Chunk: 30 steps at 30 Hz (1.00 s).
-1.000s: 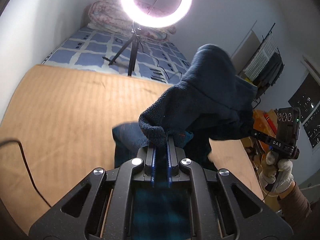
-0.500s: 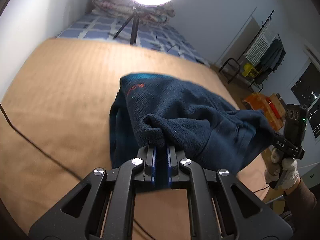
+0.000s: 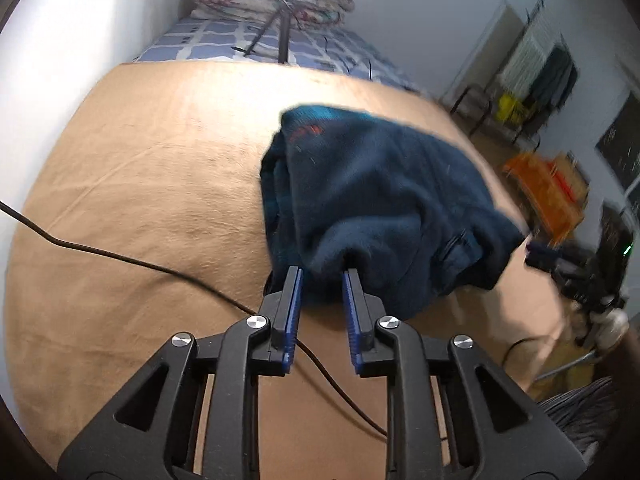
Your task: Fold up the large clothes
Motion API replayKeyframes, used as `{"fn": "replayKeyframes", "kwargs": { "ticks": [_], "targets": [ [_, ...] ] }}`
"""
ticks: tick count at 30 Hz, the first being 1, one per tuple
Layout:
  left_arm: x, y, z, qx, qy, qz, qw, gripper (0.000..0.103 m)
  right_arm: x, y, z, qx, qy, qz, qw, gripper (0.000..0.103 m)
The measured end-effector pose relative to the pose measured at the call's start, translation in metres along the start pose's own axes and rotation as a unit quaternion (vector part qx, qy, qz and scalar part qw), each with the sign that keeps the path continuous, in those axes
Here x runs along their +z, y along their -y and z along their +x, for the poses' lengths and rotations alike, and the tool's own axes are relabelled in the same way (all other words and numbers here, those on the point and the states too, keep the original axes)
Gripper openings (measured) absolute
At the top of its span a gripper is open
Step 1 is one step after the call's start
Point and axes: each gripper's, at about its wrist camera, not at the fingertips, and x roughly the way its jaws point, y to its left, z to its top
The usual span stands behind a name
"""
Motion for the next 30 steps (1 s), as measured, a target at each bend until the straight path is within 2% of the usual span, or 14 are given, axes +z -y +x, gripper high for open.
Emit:
{"fn": "replayKeyframes", "kwargs": {
  "ticks": [1, 3, 6, 8, 11, 12, 13, 14, 16, 18, 21, 23, 28, 30],
  "targets": [
    [0.003, -0.007, -0.006, -0.013, 0.01, -0.021, 0.9997, 0.048, -0.002, 0.005, -0.006, 0.006, -0.001, 0.011, 1.0, 0.029],
    [0.011, -0.021, -0.012, -0.044, 0.026, -0.073, 0.996, 0.065, -0.004, 0.024, -0.021, 0.03, 0.018, 0.058, 0.998, 0.036],
    [0.022, -0.046, 0.01, -0.099, 0.003, -0.171, 0.9804, 0.065, -0.003, 0.054, -0.028, 0.074, 0.05, 0.151, 0.985, 0.057],
    [0.022, -0.057, 0.035, -0.13, -0.028, -0.22, 0.9663, 0.065, -0.003, 0.069, -0.023, 0.11, 0.057, 0.209, 0.97, 0.061],
    [0.016, -0.062, 0.066, -0.145, -0.062, -0.269, 0.9502, 0.065, 0.0, 0.08, 0.002, 0.139, 0.04, 0.264, 0.954, 0.061],
    [0.014, -0.061, 0.076, -0.153, -0.071, -0.281, 0.9447, 0.052, 0.0, 0.081, 0.014, 0.144, 0.027, 0.274, 0.95, 0.061],
    [0.013, -0.058, 0.082, -0.152, -0.078, -0.28, 0.9446, 0.029, 0.0, 0.08, 0.021, 0.148, 0.02, 0.279, 0.949, 0.061],
    [0.014, -0.052, 0.085, -0.14, -0.083, -0.267, 0.95, 0.02, 0.0, 0.079, 0.035, 0.158, 0.007, 0.29, 0.944, 0.061],
    [0.018, -0.04, 0.082, -0.121, -0.076, -0.231, 0.9623, 0.012, -0.001, 0.076, 0.054, 0.184, -0.009, 0.304, 0.935, 0.056],
    [0.025, -0.032, 0.071, -0.117, -0.062, -0.207, 0.9692, 0.011, -0.001, 0.071, 0.068, 0.227, -0.02, 0.314, 0.922, 0.016],
    [0.03, -0.034, 0.052, -0.126, -0.043, -0.205, 0.9697, 0.011, 0.008, 0.061, 0.053, 0.232, -0.004, 0.296, 0.926, 0.01],
    [0.027, -0.035, 0.052, -0.087, -0.045, -0.179, 0.979, 0.011, 0.013, 0.058, 0.041, 0.226, 0.003, 0.276, 0.934, 0.009],
    [0.004, -0.039, 0.078, -0.064, -0.092, -0.167, 0.9795, 0.013, -0.008, 0.049, 0.059, 0.152, -0.08, 0.236, 0.956, 0.008],
    [0.011, -0.039, 0.074, -0.069, -0.096, -0.158, 0.9802, 0.021, -0.007, 0.047, 0.057, 0.136, -0.09, 0.218, 0.962, 0.019]
  ]
}}
